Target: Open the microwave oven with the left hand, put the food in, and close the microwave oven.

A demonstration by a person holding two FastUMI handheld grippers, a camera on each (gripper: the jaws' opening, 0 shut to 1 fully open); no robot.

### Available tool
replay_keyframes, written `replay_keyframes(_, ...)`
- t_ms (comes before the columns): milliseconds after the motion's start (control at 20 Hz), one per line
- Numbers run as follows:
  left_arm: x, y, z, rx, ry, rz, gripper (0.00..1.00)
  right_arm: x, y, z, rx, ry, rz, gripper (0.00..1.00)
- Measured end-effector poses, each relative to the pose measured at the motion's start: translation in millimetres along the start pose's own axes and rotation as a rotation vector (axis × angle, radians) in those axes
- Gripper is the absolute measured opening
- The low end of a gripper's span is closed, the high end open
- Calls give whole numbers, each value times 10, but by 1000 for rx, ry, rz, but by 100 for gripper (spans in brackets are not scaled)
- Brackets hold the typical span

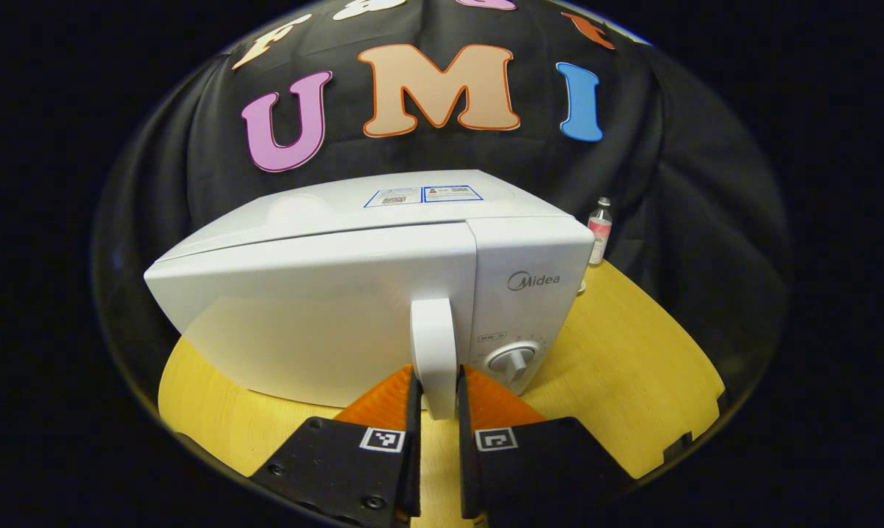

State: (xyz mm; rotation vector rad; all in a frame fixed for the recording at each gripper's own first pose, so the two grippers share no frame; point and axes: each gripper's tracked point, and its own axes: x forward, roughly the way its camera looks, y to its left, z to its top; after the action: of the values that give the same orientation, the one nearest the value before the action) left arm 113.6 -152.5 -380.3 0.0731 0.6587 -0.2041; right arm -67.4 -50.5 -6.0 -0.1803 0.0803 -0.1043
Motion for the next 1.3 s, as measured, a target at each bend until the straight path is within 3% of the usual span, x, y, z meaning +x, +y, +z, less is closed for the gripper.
replay_keyframes(400,-15,5,-4,-8,-4,-5,7,-26,-1,17,12,-6,1,97)
replay_keyframes(1100,-52,-1,-26,21,7,-49,5,15,-87,-3,25,-7,-14,97)
replay_keyframes(1200,-226,-3,-137,-4,27,-37,4,34,-112,-4,21,-9,-21,97)
replay_keyframes(1300,-400,13,-198,15,-30,-49,3,68,-106,-26,35,-5,-17,97)
